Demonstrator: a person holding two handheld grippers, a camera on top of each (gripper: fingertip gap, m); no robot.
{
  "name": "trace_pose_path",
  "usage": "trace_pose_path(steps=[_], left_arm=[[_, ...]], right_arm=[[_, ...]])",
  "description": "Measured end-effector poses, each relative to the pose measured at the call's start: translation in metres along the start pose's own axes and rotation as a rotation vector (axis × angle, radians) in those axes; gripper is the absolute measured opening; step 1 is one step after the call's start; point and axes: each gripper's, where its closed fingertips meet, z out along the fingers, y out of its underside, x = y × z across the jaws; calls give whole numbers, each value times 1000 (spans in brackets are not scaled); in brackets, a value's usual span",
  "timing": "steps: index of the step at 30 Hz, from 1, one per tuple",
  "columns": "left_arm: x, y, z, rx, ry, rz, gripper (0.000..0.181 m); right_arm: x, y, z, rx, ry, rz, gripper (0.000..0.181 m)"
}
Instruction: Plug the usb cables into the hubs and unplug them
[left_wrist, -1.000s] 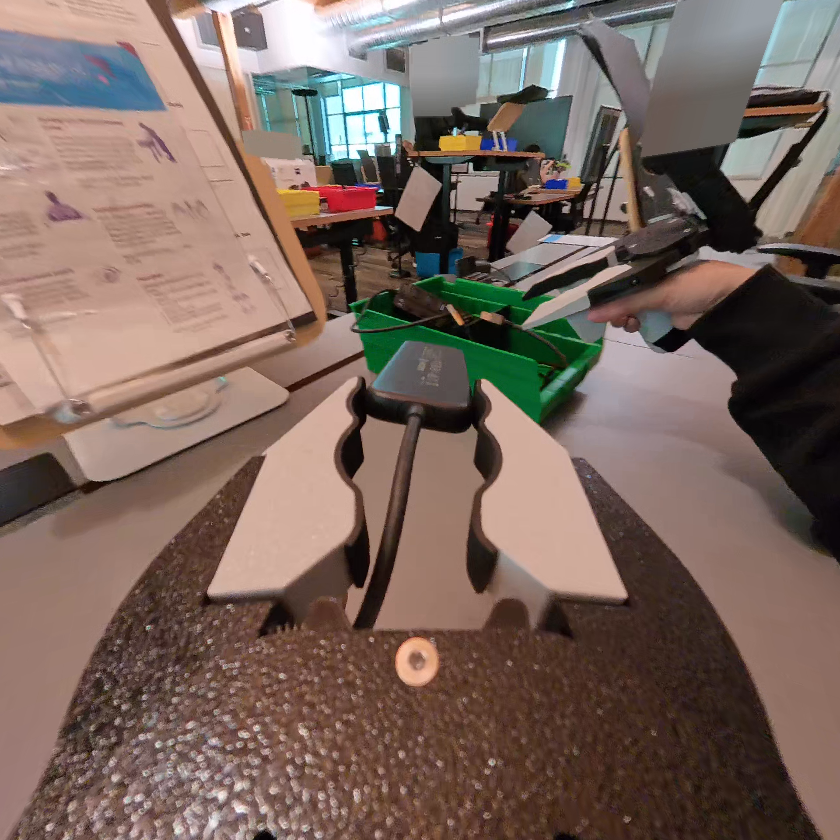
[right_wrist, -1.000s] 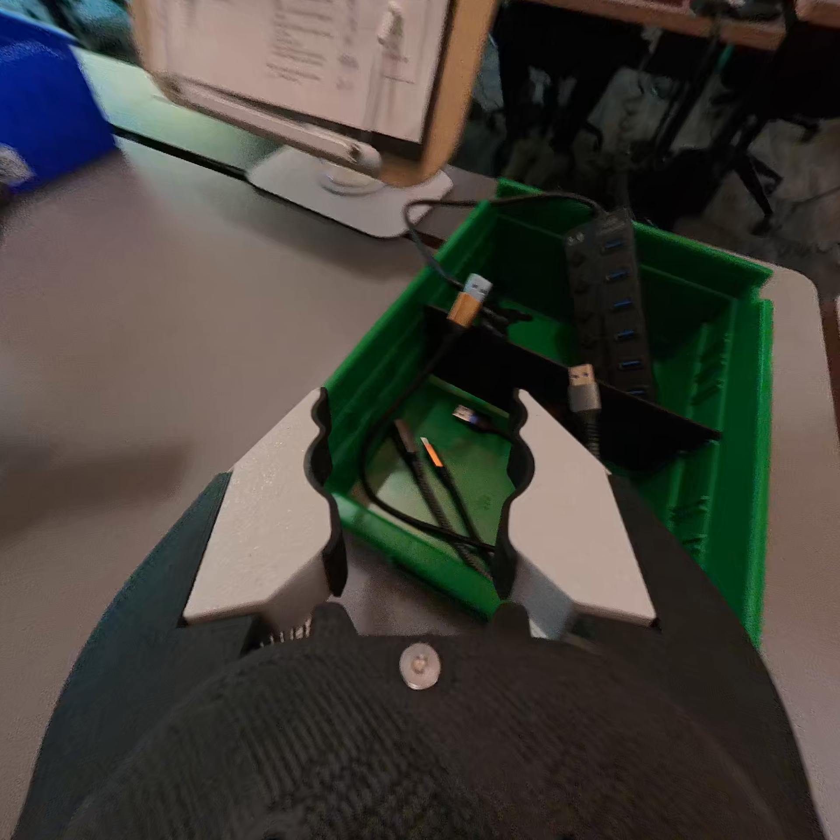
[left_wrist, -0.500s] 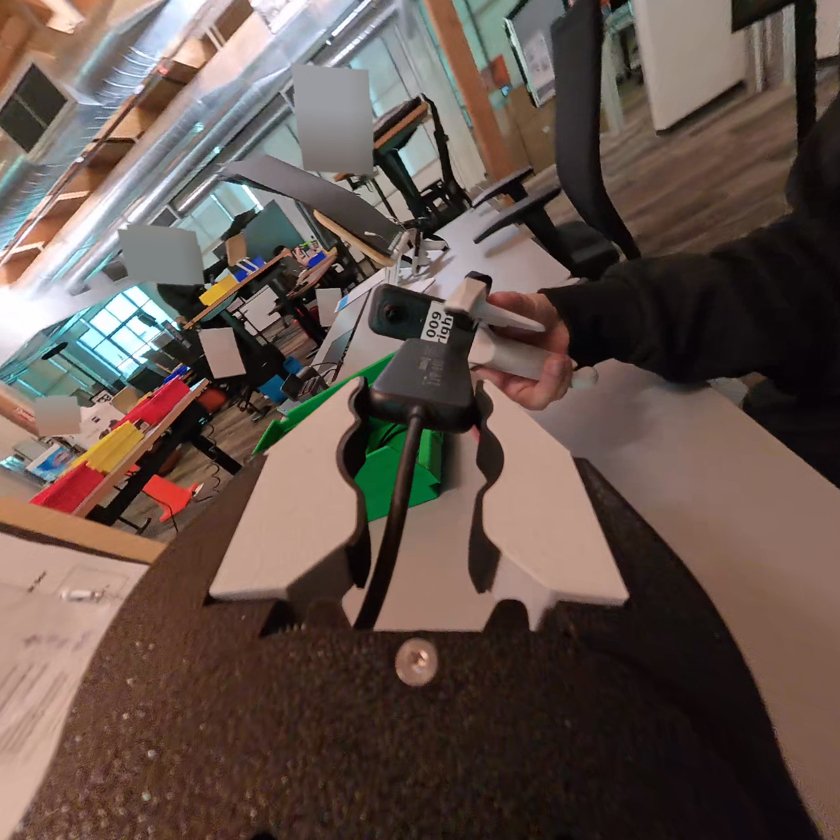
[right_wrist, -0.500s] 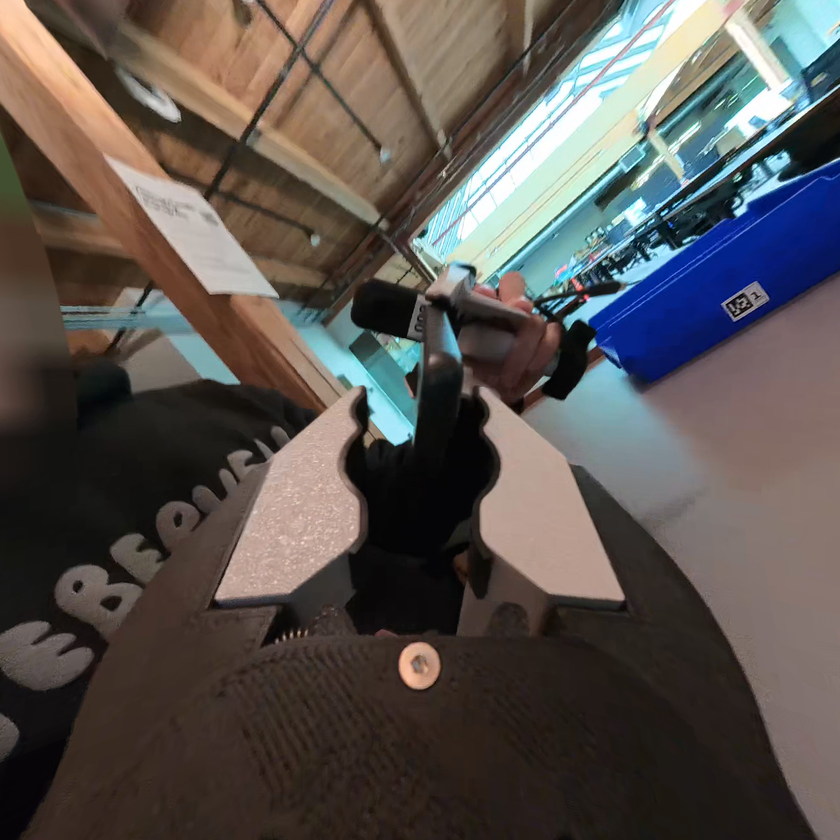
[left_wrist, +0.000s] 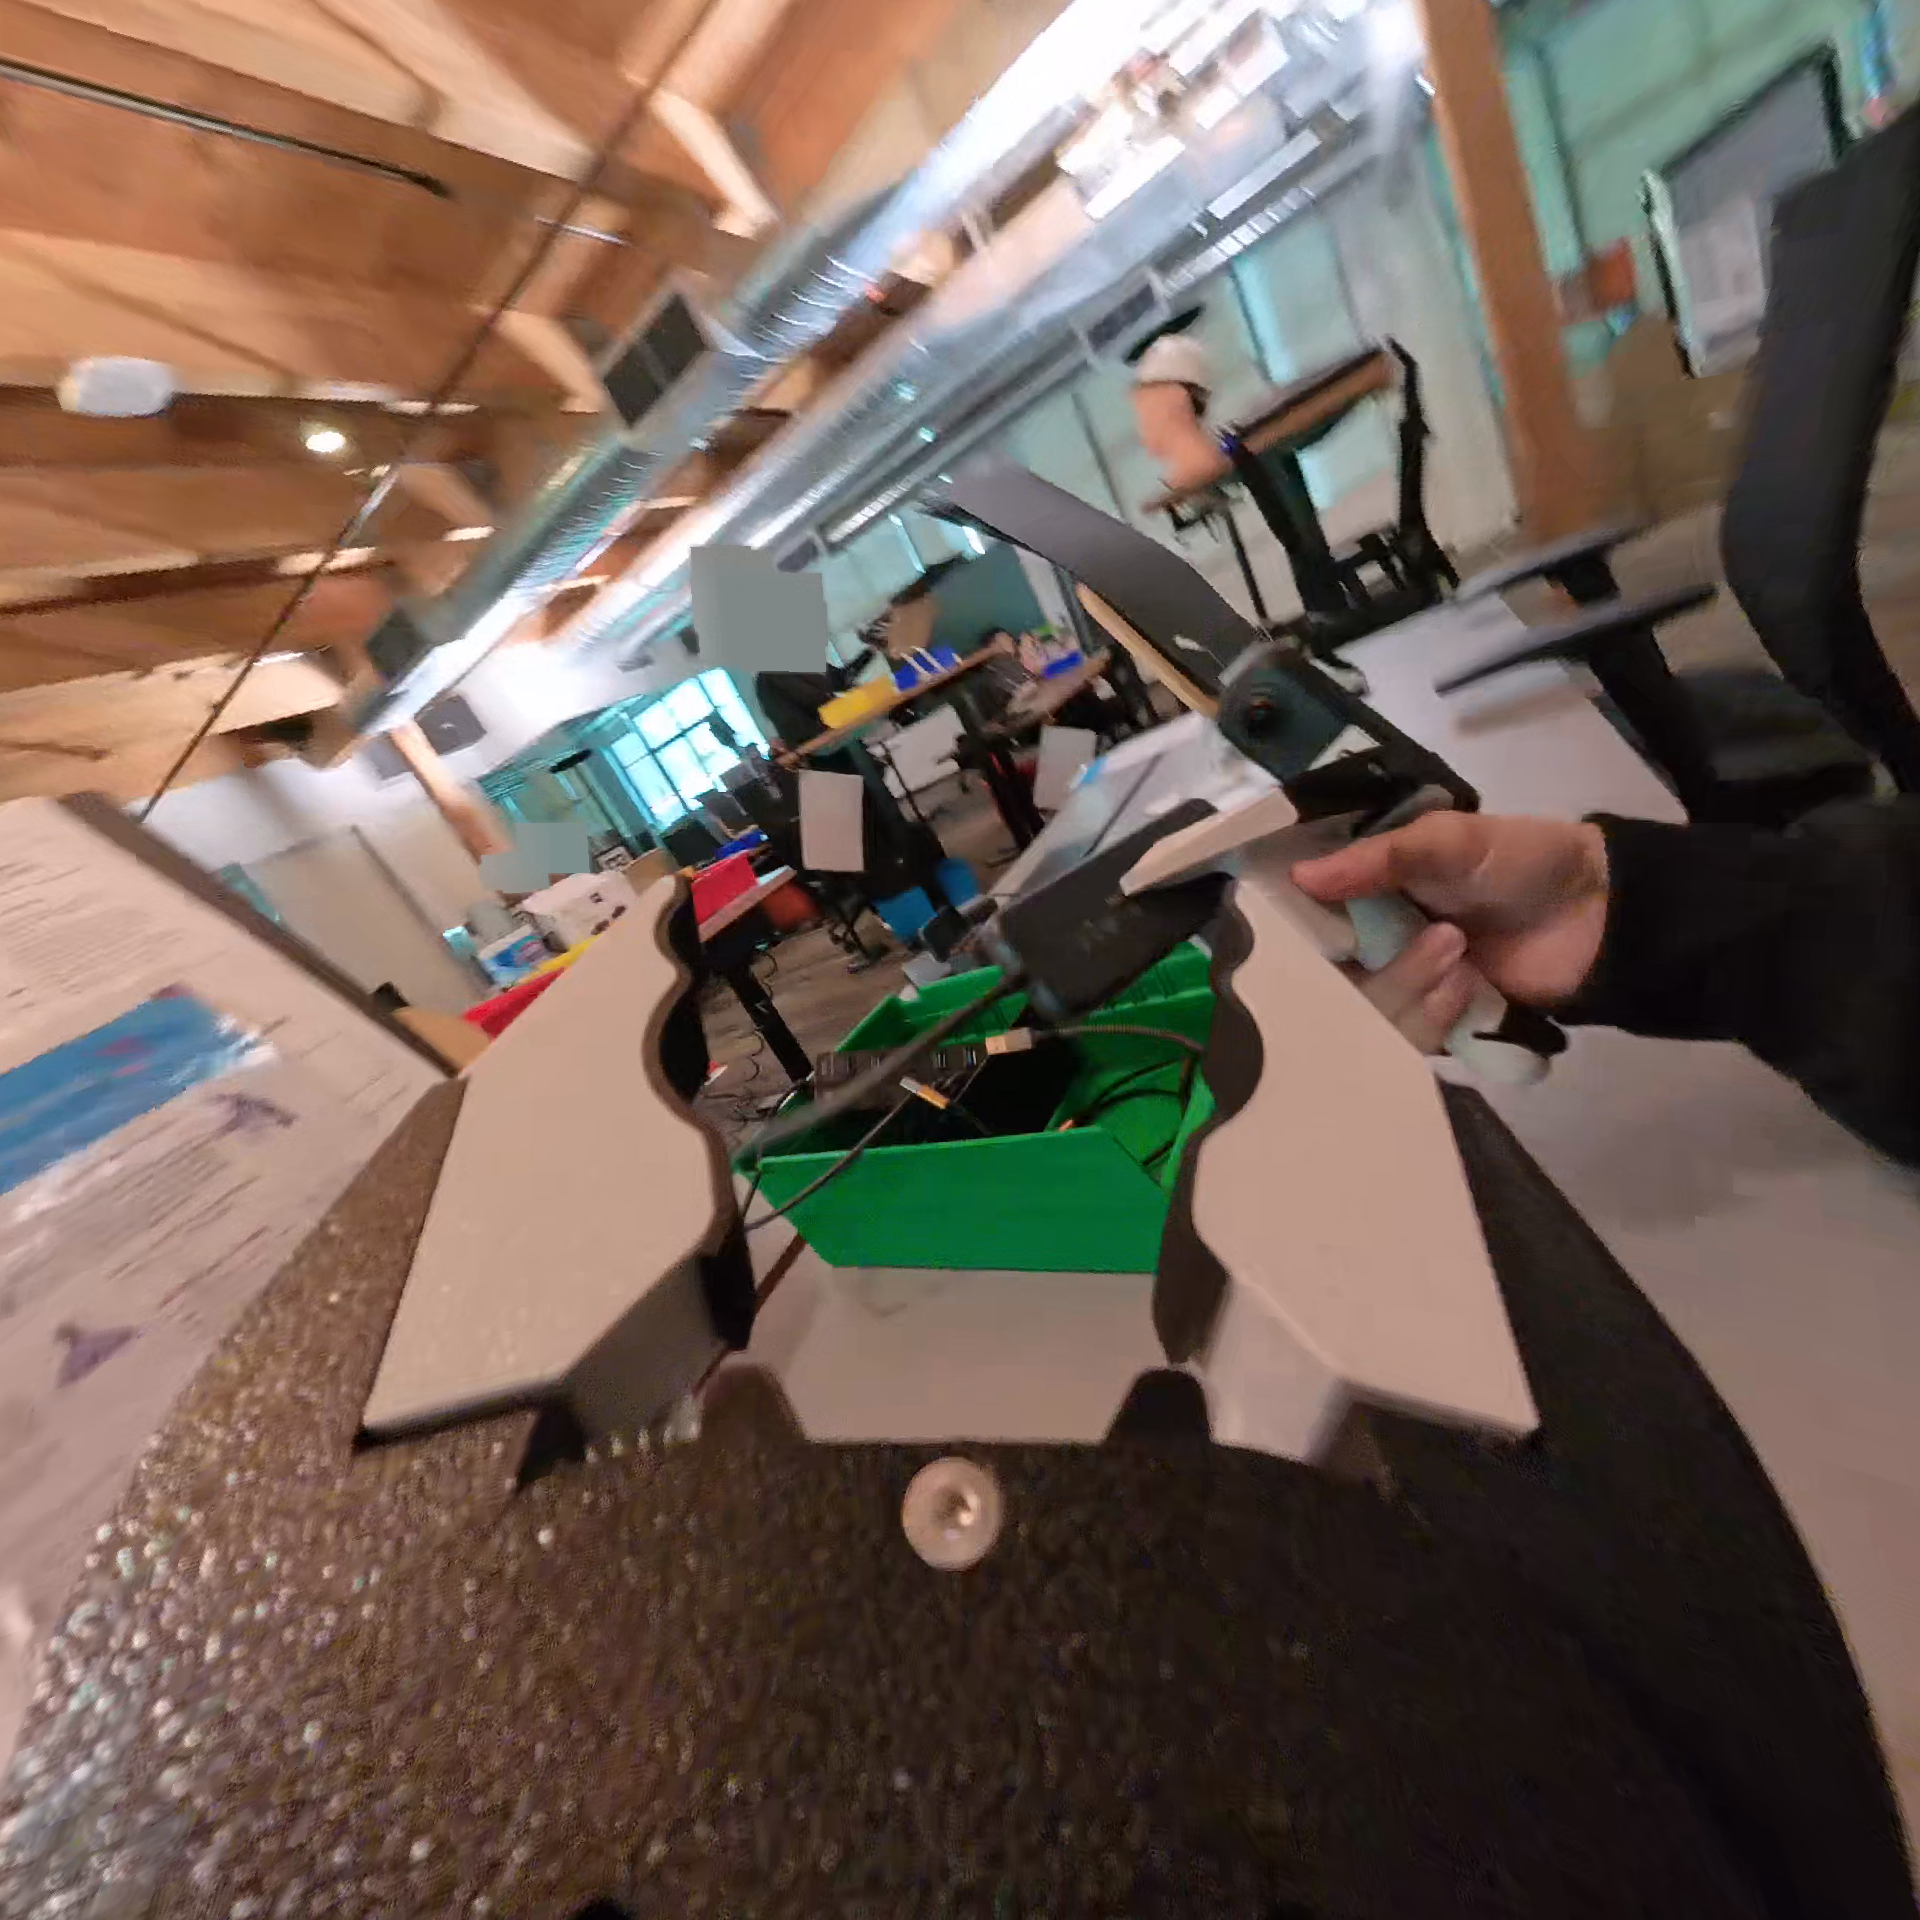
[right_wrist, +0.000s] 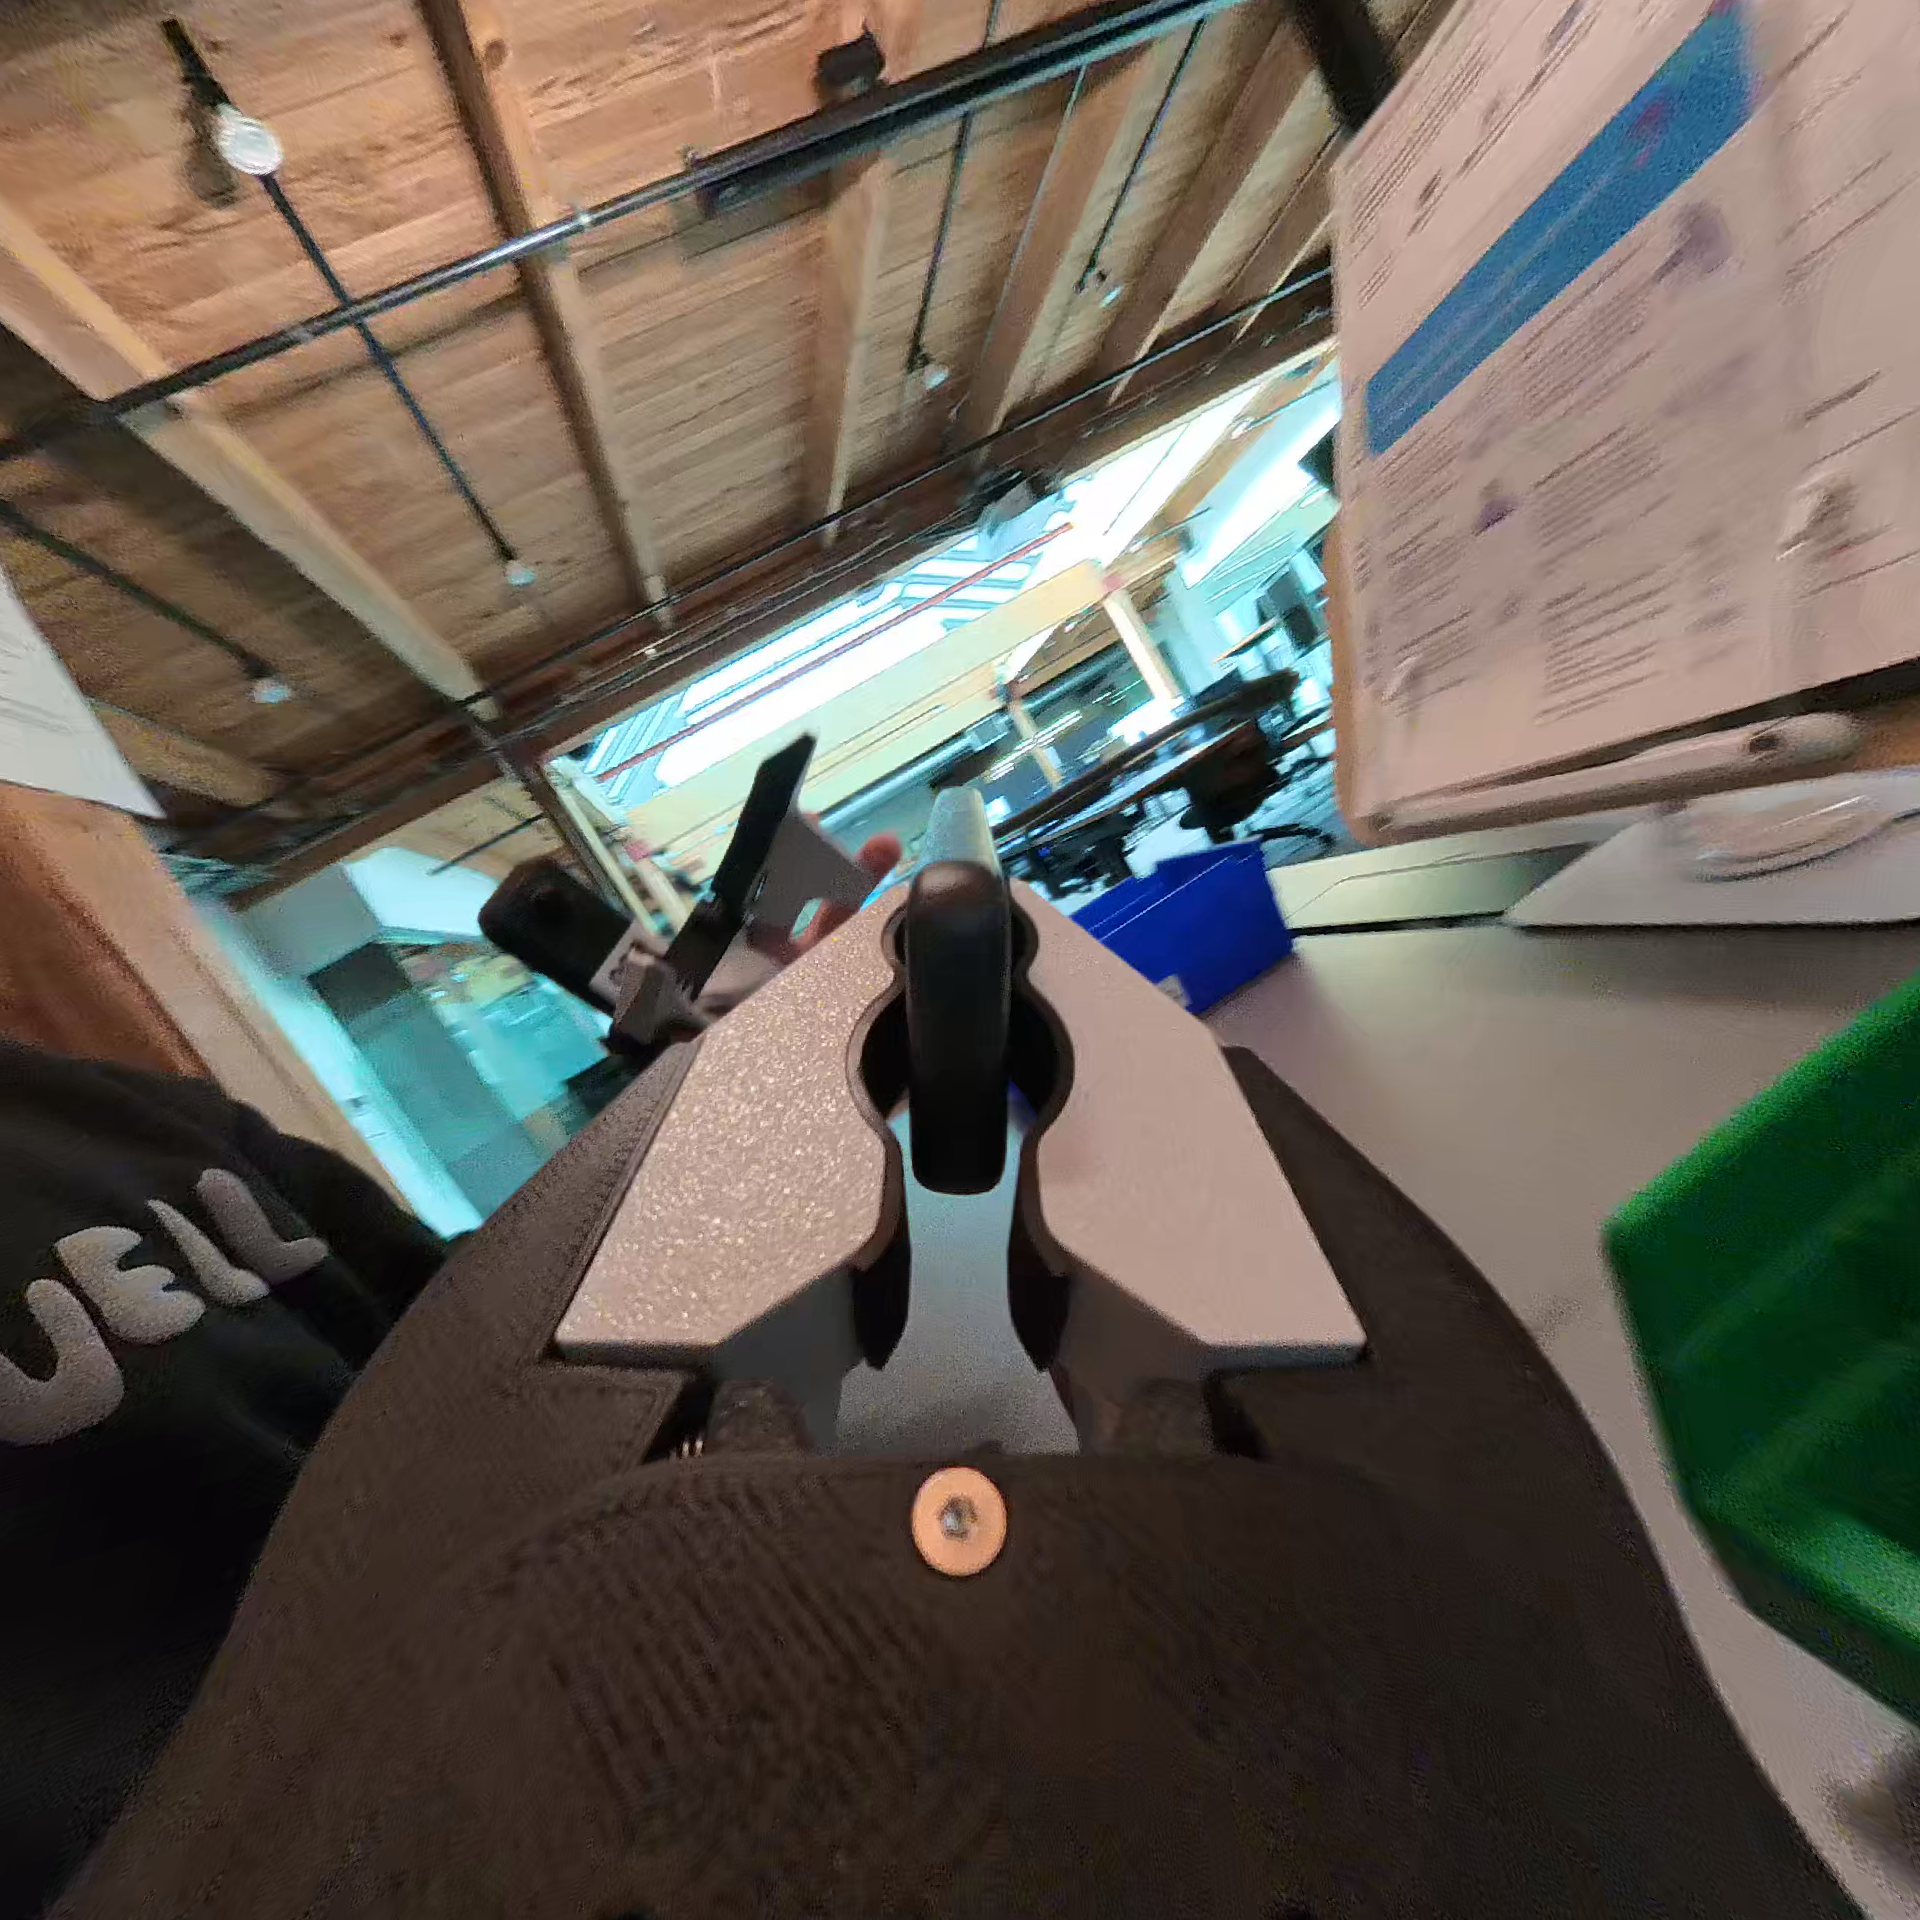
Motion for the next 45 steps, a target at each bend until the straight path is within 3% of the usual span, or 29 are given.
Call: trace_pose_path(steps=[2,5,8,11,13,18,23,28,33,40,45], left_arm=[[4,6,-21,-21,-23,-73,93],[33,49,-56,-157,24,-199,93],[70,86,-90,-241,64,-358,93],[89,101,-111,-267,43,-432,92],[87,104,-118,-257,-11,-433,91],[64,95,-121,-168,-141,-461,88],[53,92,-130,-173,-155,-460,85],[52,99,-126,-195,-137,-472,79],[54,110,-92,-278,-82,-467,72],[40,145,-1,-448,-124,-558,71],[33,174,83,-546,-189,-629,83]], right_arm=[[3,-22,-17,30,60,-62,11],[15,-64,-42,28,182,-225,11],[46,-111,-57,-10,320,-377,10],[90,-137,-56,-119,359,-396,11],[120,-141,-46,-170,335,-364,12],[194,-117,-28,-300,375,-193,12],[249,-91,-35,-477,594,-70,11],[295,-96,-79,-649,998,-219,54],[266,-114,-97,-594,1091,-380,76],[150,-40,-129,-441,1056,-480,82],[132,-16,-178,-306,1249,-485,91]])
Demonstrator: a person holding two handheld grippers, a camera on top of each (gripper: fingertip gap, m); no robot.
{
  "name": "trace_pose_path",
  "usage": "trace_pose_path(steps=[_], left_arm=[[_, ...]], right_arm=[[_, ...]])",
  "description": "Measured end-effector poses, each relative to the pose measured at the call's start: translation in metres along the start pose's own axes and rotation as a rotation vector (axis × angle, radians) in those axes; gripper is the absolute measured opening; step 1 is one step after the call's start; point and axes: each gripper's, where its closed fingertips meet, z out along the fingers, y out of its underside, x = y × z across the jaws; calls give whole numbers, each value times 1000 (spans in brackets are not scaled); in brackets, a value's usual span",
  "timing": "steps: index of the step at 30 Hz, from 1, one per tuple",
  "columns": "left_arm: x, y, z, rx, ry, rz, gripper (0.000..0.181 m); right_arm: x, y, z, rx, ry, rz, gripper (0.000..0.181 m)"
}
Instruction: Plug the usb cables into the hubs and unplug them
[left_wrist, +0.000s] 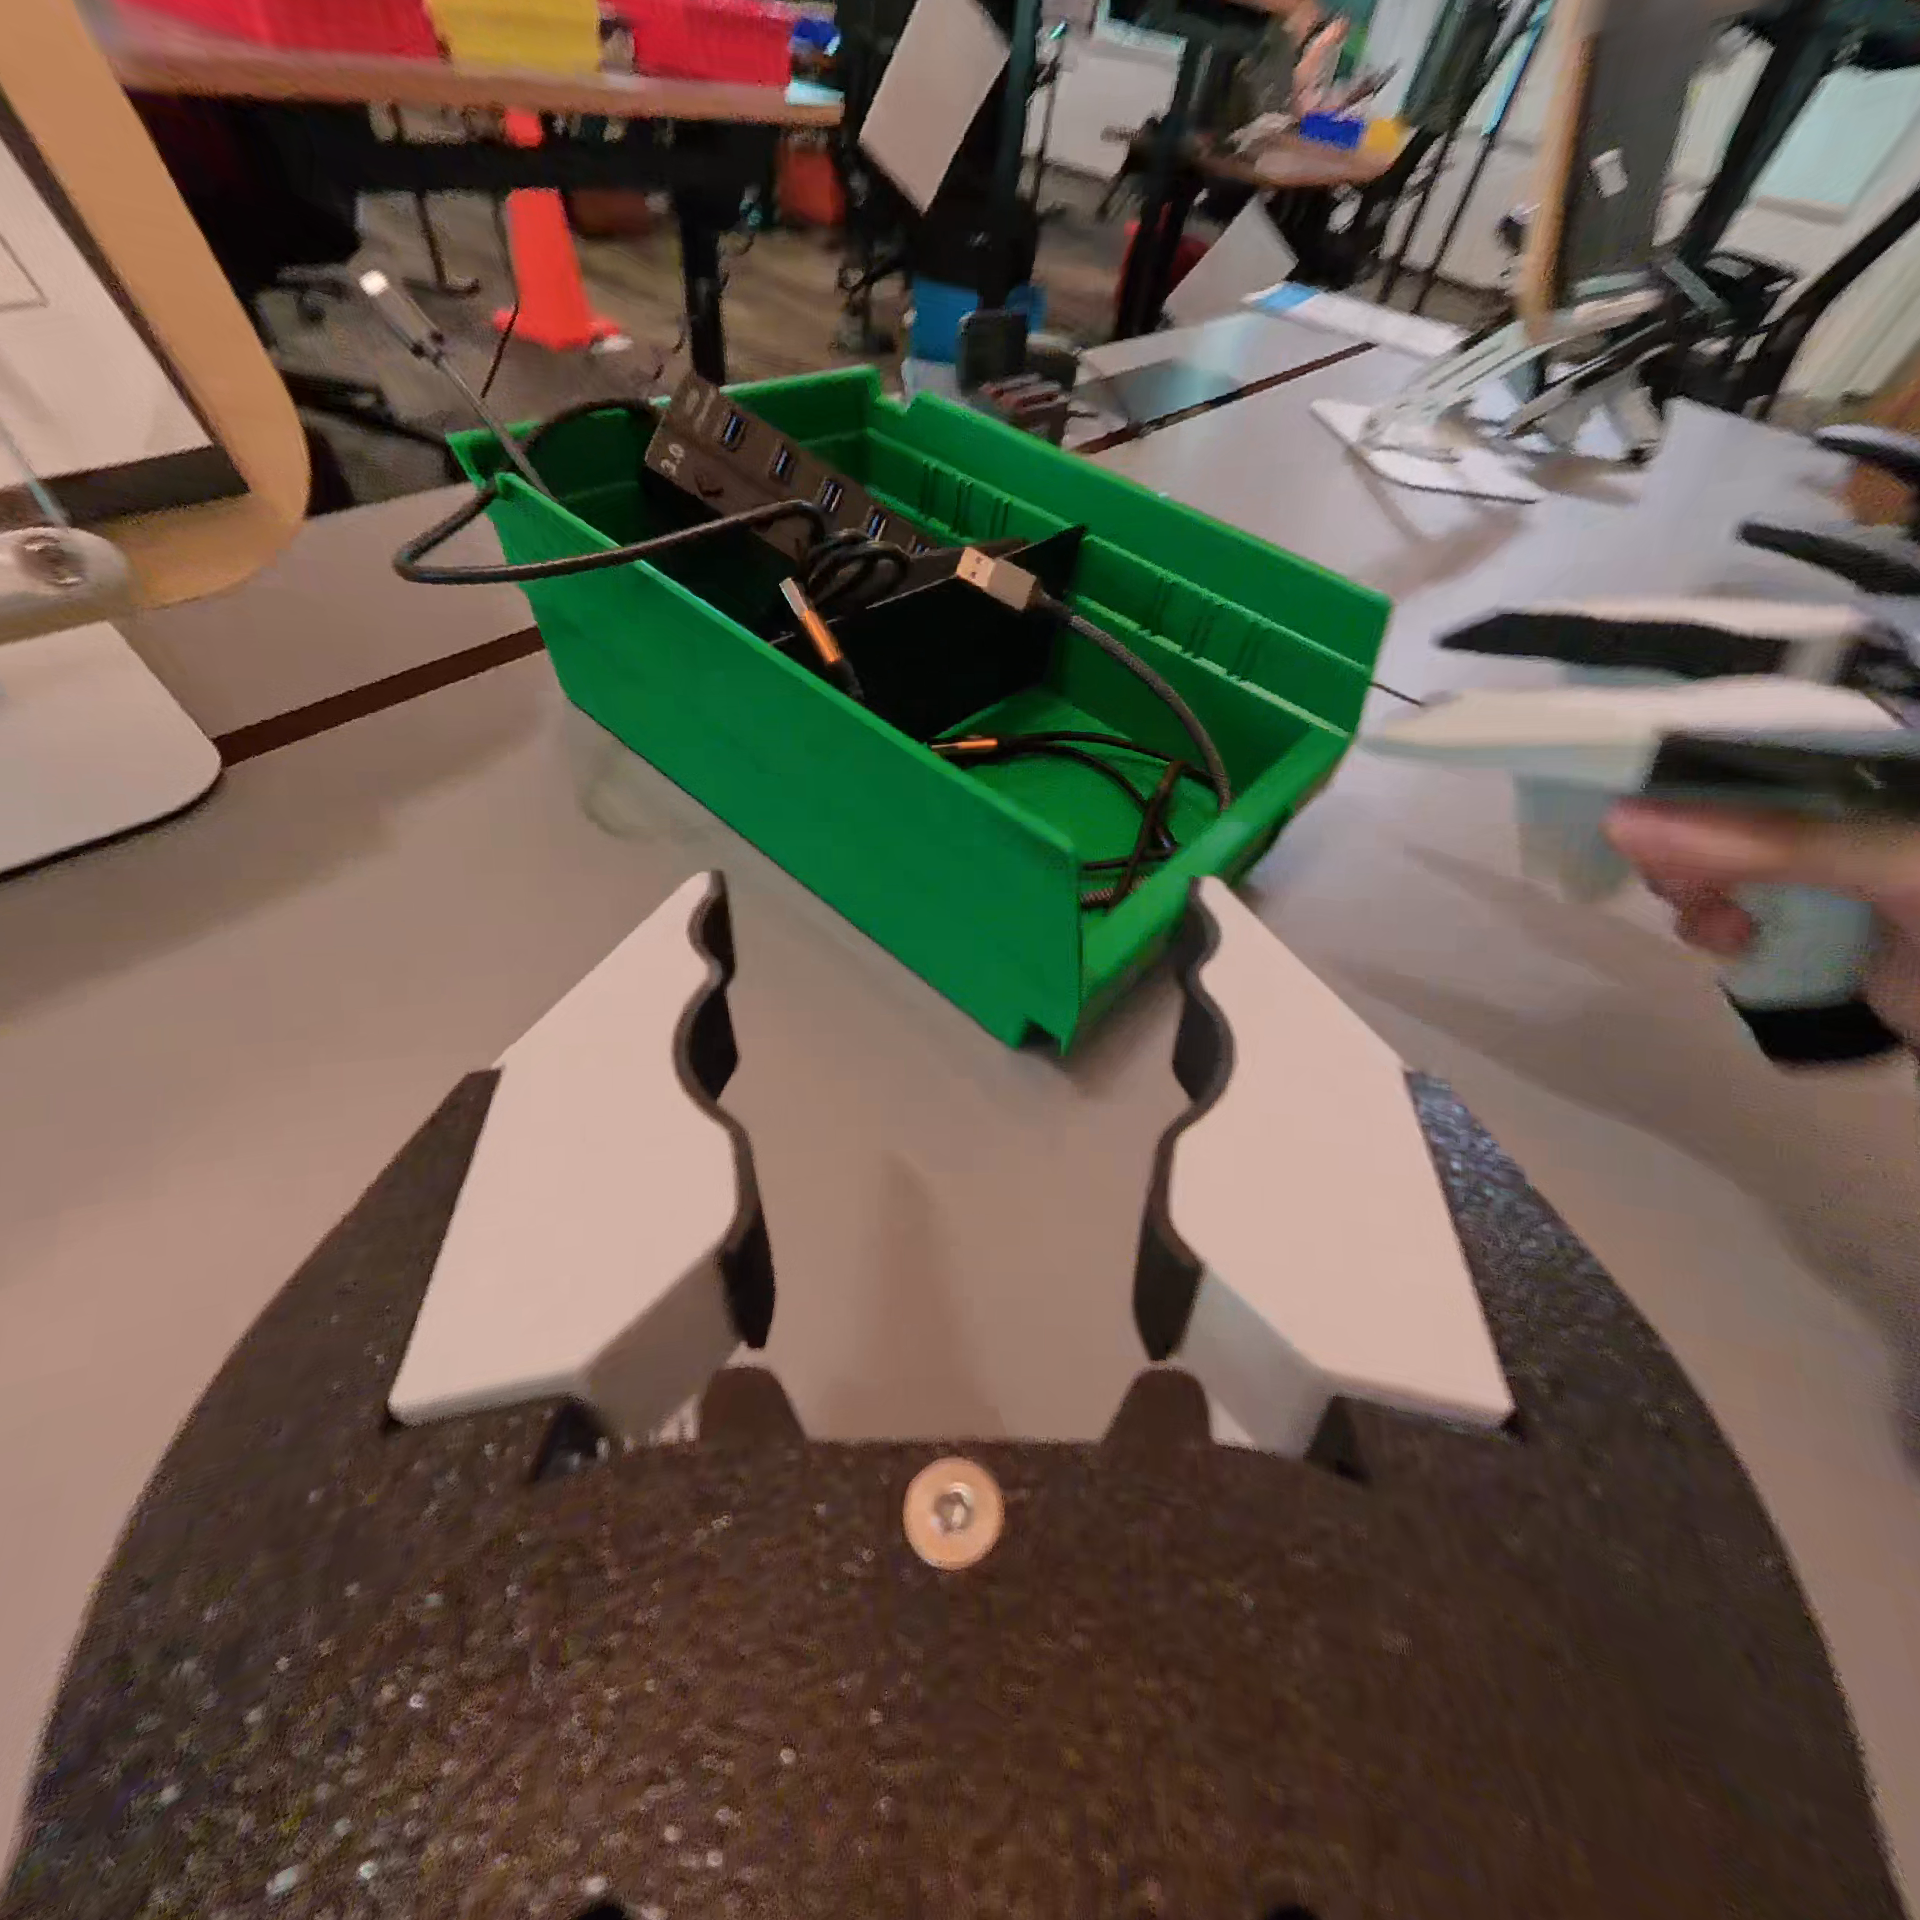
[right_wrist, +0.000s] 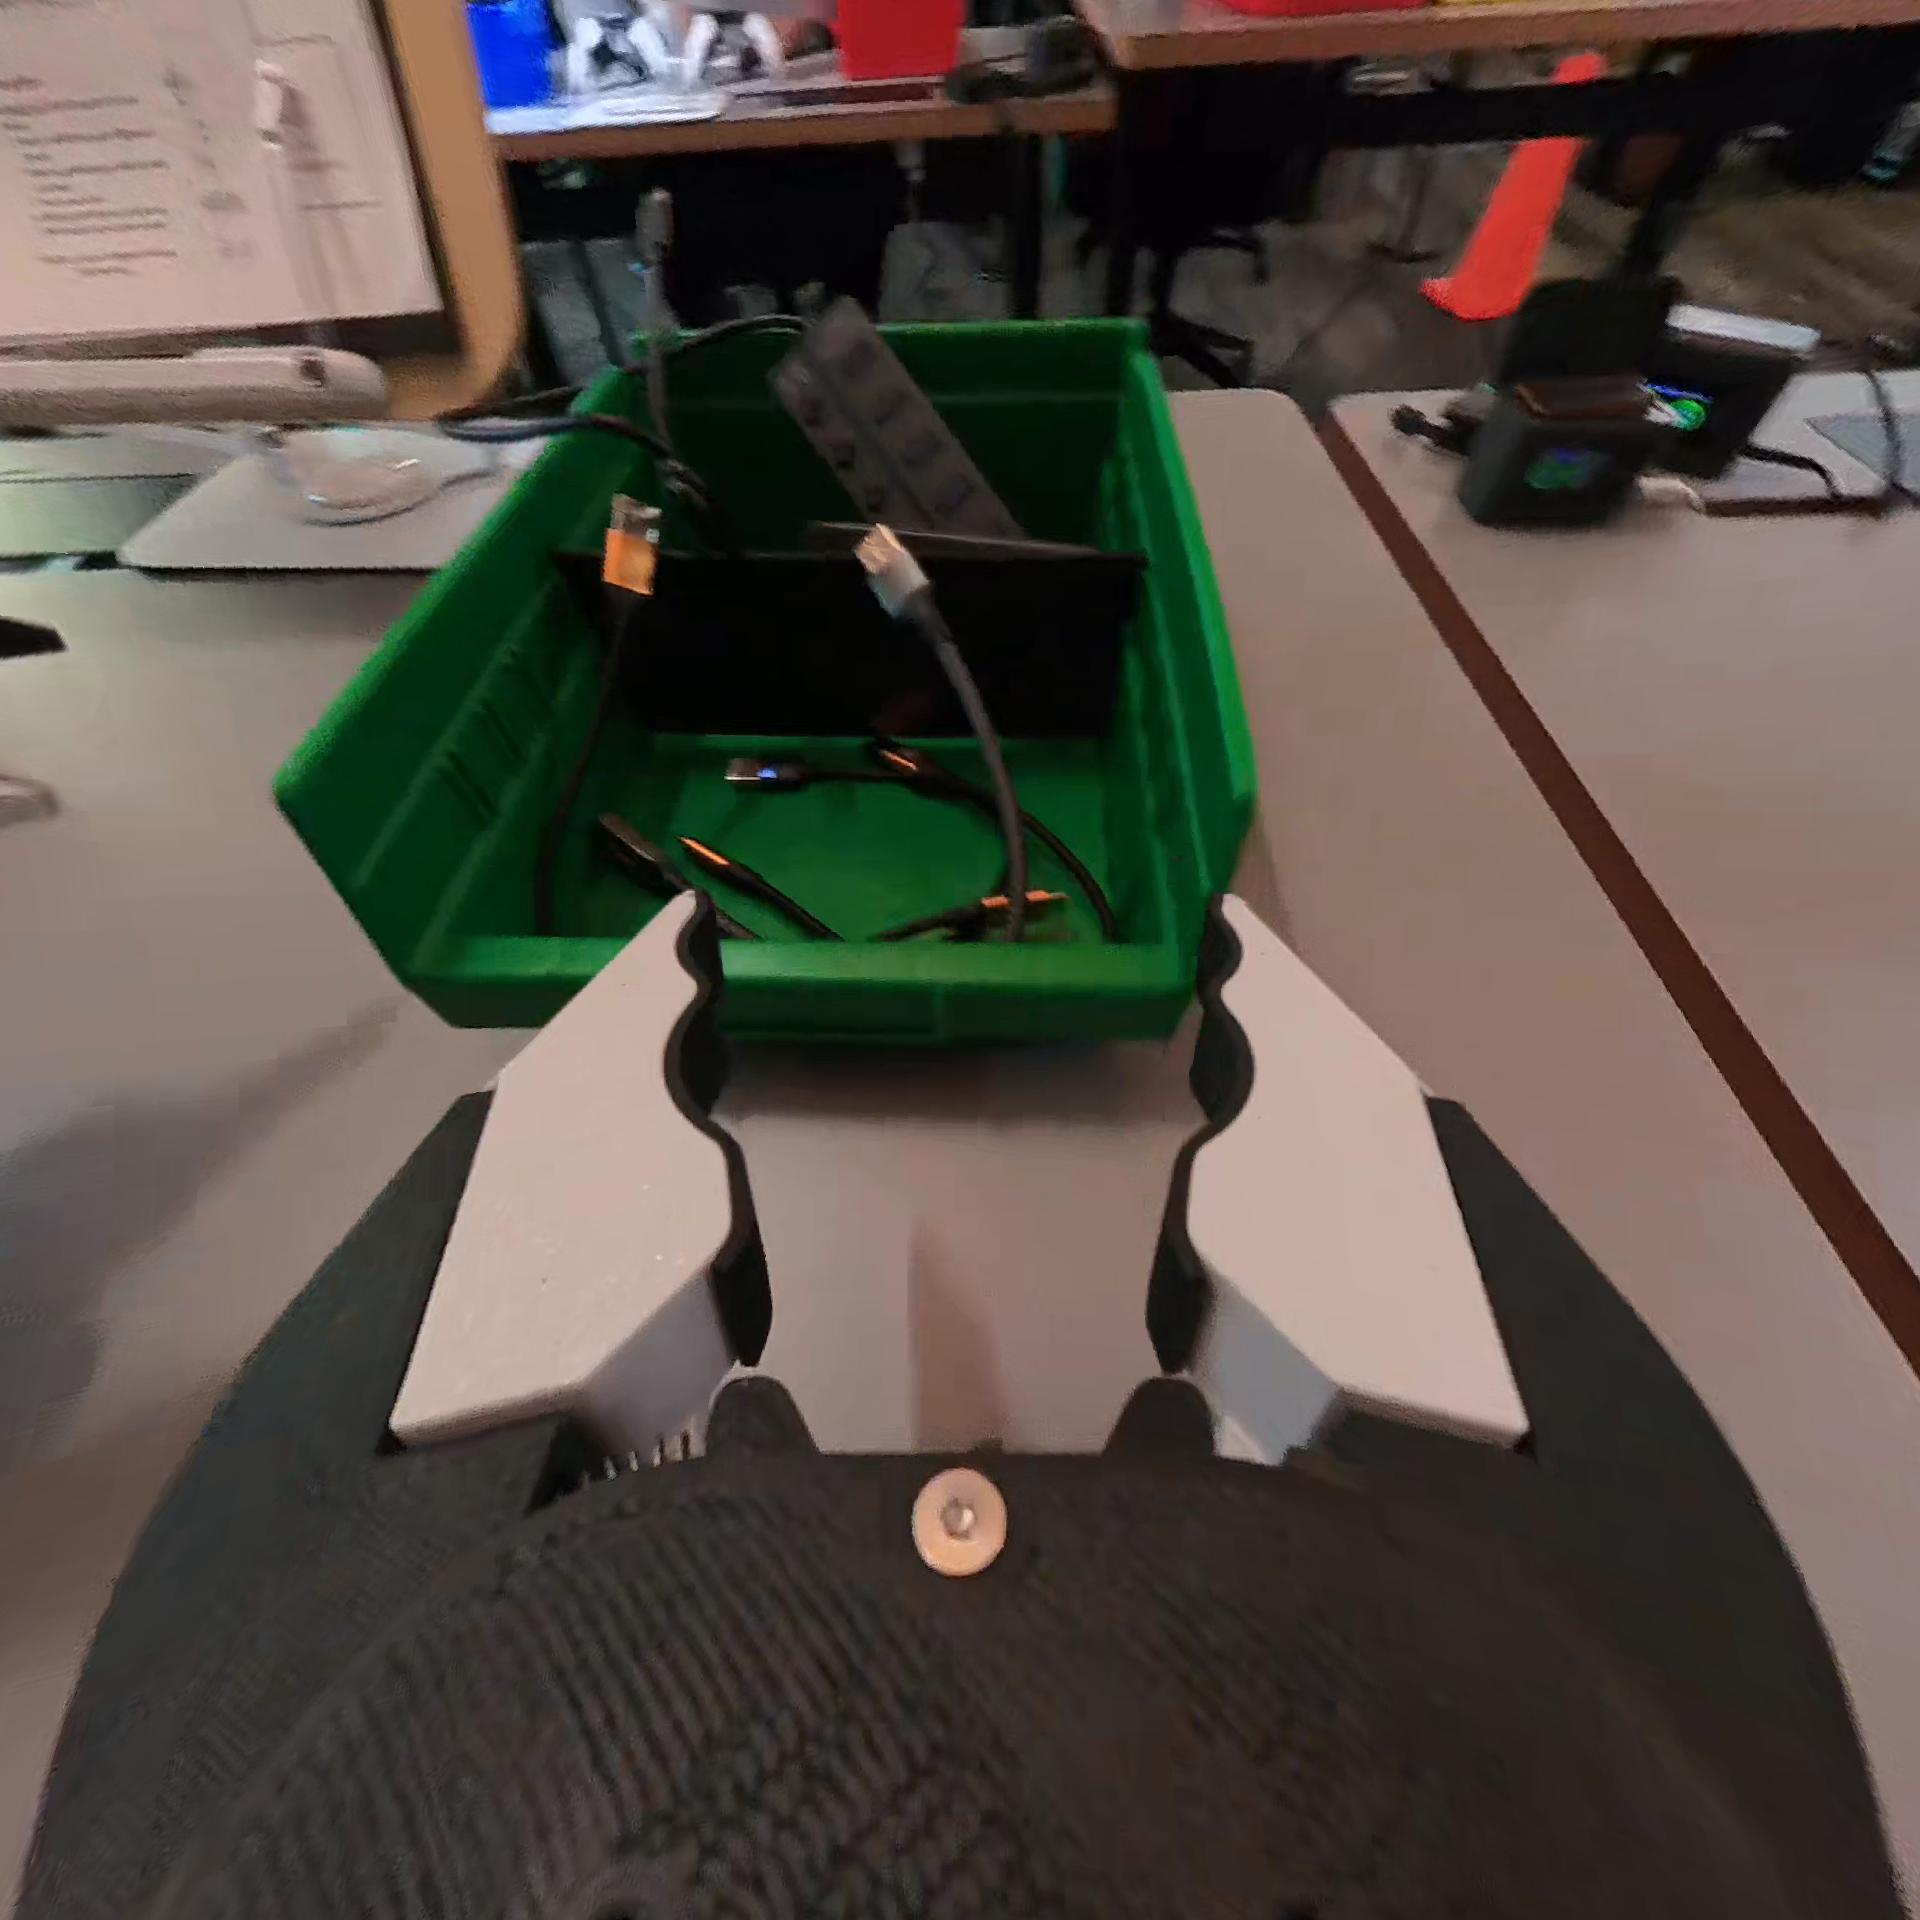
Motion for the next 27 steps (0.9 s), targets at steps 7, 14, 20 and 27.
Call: trace_pose_path(steps=[7,14,20,27], left_arm=[[5,2,78,-63,-192,38,79],[-37,23,76,-94,-308,-12,18],[-86,44,-17,-101,-348,52,3],[-134,83,-169,-93,-451,-6,4]], right_arm=[[28,-5,5,94,56,94,99],[31,-8,-4,98,7,106,99],[38,-31,-32,203,-8,108,95],[2,-26,-18,142,-107,109,89]])
